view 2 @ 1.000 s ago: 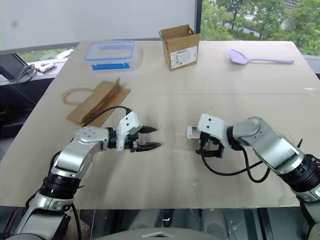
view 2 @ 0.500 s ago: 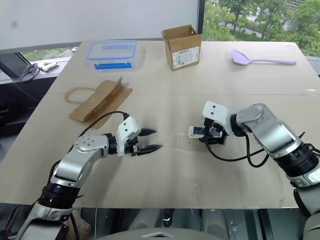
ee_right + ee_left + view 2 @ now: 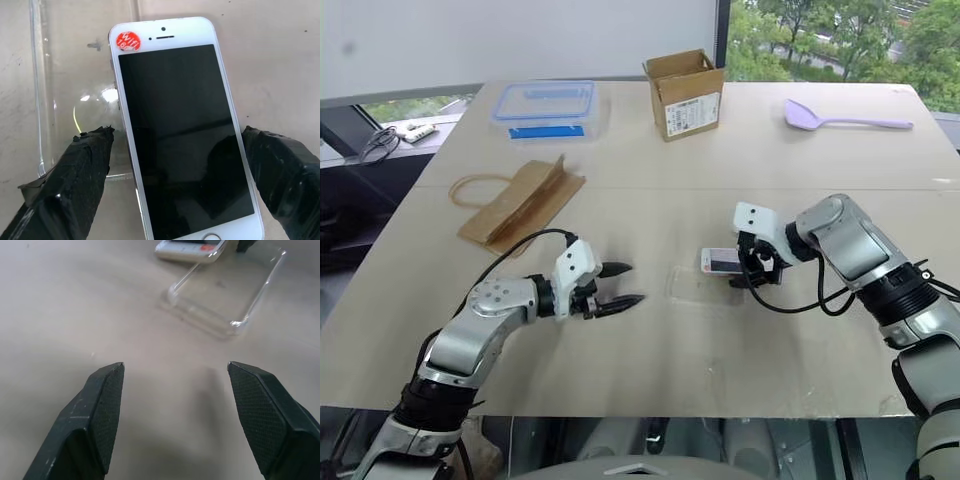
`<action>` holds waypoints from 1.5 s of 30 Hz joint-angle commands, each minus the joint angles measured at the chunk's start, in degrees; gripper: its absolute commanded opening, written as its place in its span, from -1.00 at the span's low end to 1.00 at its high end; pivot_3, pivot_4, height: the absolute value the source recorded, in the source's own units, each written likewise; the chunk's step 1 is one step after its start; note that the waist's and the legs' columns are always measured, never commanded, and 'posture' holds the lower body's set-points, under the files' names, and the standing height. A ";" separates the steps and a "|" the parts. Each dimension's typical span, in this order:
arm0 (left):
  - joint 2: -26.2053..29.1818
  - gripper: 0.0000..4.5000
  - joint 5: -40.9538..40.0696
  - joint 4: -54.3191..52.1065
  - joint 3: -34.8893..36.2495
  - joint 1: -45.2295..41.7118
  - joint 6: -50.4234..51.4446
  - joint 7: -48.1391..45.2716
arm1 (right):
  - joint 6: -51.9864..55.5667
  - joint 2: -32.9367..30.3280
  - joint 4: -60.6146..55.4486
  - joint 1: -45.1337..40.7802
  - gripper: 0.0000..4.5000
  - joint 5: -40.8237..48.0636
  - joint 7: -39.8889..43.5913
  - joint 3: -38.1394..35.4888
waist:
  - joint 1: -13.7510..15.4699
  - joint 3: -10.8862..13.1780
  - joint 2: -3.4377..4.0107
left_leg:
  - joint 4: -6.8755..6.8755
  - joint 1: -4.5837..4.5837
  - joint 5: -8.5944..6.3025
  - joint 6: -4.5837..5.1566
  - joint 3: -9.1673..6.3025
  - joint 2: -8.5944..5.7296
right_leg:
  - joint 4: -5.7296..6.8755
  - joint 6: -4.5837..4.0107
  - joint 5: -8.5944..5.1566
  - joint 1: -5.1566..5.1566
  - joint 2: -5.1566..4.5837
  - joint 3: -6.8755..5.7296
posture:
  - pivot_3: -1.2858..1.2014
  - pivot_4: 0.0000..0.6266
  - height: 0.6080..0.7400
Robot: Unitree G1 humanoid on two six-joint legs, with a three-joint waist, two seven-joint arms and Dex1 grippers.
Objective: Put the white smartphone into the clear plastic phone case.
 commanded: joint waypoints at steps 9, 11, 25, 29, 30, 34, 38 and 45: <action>-0.32 0.49 -8.43 -3.54 4.19 0.32 -3.97 -3.32 | -1.30 0.84 0.94 0.60 0.19 -2.49 1.11 -1.99 | -0.01 -0.03 -0.01 | 0.01 0.09 0.00 0.00 0.02 0.01 | 0.05 -0.01 0.01 0.04 0.01 0.02 | 0.03 -0.52 1.00; -0.44 0.49 -9.00 -2.91 4.78 0.62 -5.30 -3.76 | 0.12 0.48 -2.56 0.73 0.19 -1.59 0.57 -3.52 | -0.01 -0.03 -0.01 | 0.01 0.09 0.00 0.00 0.02 0.01 | 0.05 -0.01 0.01 0.04 0.01 0.02 | 0.03 -0.52 1.00; 0.34 0.49 -7.49 1.18 4.70 1.53 -8.99 -4.52 | 12.71 -0.72 -30.62 7.98 0.19 -3.55 -10.21 -2.42 | 0.17 -0.01 0.03 | -0.01 -0.02 -0.09 0.13 0.06 0.00 | 0.08 -0.01 0.01 -0.12 -0.01 0.08 | 0.03 -0.52 1.00; 0.77 0.49 -6.85 1.49 4.30 1.51 -9.29 -4.72 | 13.80 -1.11 -31.66 9.52 0.19 -4.18 -11.73 -1.62 | 0.10 -0.01 0.03 | -0.02 -0.01 -0.05 0.06 0.07 0.00 | 0.08 -0.02 0.01 -0.12 -0.01 0.08 | 0.03 -0.52 1.00; 0.89 0.49 -6.64 1.57 4.25 1.53 -9.44 -4.79 | 13.89 -1.34 -31.77 9.66 0.19 -4.47 -12.01 -1.40 | 0.06 -0.01 0.03 | -0.02 -0.01 -0.05 0.06 0.07 0.01 | 0.08 -0.02 0.00 -0.13 -0.01 0.08 | 0.03 -0.52 1.00; 1.07 0.49 -6.14 1.85 4.12 1.76 -9.99 -4.93 | 14.37 -1.72 -32.87 10.41 0.19 -5.08 -12.92 -0.55 | 0.04 -0.01 0.03 | -0.02 0.01 -0.06 0.08 0.10 0.01 | 0.09 -0.02 0.01 -0.13 0.00 0.11 | 0.03 -0.52 1.00; 1.00 0.49 -5.69 1.95 3.77 1.94 -10.36 -4.70 | 14.71 -1.61 -34.21 10.95 0.19 -6.15 -13.82 0.95 | 0.04 -0.01 0.03 | -0.02 0.00 -0.06 0.07 0.10 0.01 | 0.09 -0.02 0.01 -0.13 0.00 0.11 | 0.03 -0.52 1.00; 1.23 0.49 -4.97 2.37 3.63 2.05 -10.85 -4.84 | 14.93 -1.97 -36.39 11.29 0.19 -6.13 -13.57 1.83 | 0.01 -0.01 0.03 | -0.02 0.01 -0.08 0.11 0.10 0.02 | 0.09 -0.01 0.00 -0.13 0.00 0.11 | 0.03 -0.52 1.00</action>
